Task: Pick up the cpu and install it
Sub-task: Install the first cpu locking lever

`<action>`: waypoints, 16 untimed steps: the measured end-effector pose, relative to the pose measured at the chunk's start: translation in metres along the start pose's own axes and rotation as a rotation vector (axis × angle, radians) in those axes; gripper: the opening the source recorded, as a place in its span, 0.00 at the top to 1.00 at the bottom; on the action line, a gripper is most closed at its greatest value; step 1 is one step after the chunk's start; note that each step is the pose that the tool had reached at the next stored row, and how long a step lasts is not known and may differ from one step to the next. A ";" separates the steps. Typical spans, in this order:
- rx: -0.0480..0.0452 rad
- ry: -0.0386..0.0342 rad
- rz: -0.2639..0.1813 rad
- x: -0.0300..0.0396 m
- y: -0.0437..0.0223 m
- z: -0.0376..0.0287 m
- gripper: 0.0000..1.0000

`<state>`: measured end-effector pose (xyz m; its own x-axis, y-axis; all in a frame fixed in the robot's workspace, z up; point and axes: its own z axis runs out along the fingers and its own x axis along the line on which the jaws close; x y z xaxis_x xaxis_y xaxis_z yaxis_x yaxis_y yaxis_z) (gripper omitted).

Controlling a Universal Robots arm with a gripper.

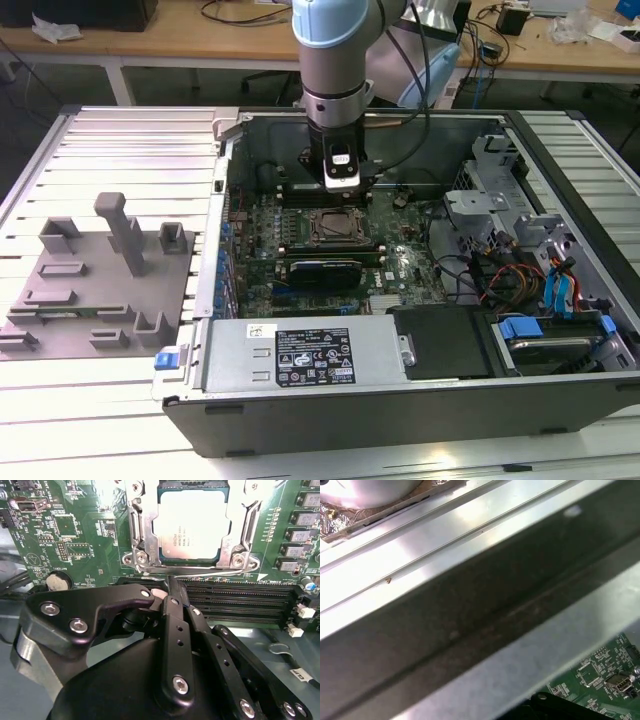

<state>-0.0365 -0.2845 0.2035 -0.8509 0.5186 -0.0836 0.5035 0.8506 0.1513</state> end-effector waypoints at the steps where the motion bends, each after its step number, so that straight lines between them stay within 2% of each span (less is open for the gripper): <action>1: 0.0000 0.0000 0.000 -0.0006 0.0003 0.0001 0.89; 8: -0.0003 -0.0001 0.000 -0.0028 0.0010 0.0009 0.89; 16: 0.0000 0.0000 0.000 -0.0059 -0.0033 0.0005 0.89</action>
<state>-0.0331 -0.2903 0.2030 -0.8509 0.5186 -0.0837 0.5035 0.8506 0.1513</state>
